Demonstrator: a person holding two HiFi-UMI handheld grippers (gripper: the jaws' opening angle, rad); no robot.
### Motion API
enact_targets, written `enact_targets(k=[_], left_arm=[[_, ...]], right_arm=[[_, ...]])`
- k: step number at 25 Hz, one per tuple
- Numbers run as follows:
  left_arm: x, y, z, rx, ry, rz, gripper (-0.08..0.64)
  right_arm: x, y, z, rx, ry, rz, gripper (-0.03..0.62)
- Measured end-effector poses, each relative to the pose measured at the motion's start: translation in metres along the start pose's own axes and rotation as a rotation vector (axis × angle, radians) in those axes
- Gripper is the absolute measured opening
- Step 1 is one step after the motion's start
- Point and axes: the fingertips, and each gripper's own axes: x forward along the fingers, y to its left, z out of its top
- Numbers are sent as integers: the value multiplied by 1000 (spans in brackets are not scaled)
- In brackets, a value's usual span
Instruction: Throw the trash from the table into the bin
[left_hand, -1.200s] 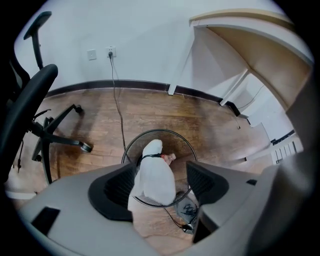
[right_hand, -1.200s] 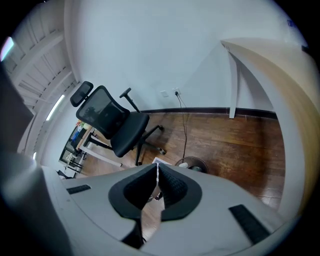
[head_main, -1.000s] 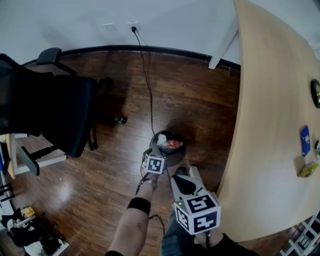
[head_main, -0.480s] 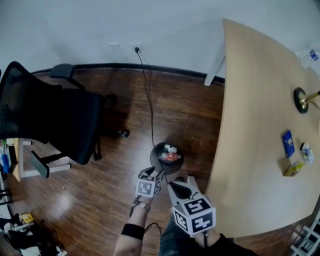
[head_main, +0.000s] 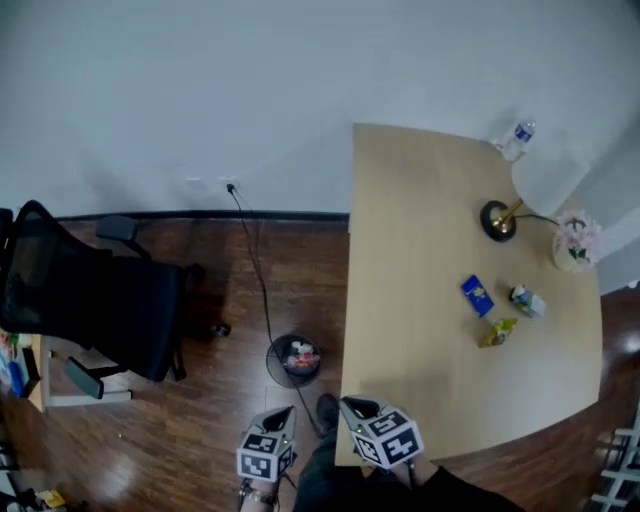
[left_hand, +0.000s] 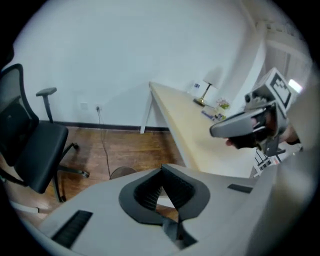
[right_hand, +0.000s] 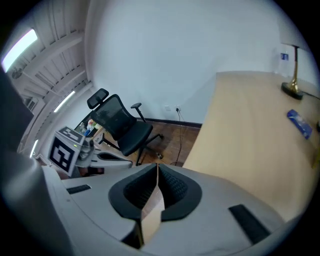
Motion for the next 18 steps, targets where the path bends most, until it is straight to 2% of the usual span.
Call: enact_targets(k=[4, 11, 14, 18], left_arm=[[-9, -74, 41, 96, -45, -65, 0], [8, -188, 83, 282, -56, -196, 0], [15, -224, 91, 326, -43, -231, 0], [24, -258, 101, 408, -34, -238, 0]], right_arm=[[-58, -42, -11, 40, -41, -65, 5], [-141, -108, -36, 122, -123, -155, 5], [-174, -131, -38, 154, -174, -186, 5], [-203, -151, -44, 183, -217, -200, 5]])
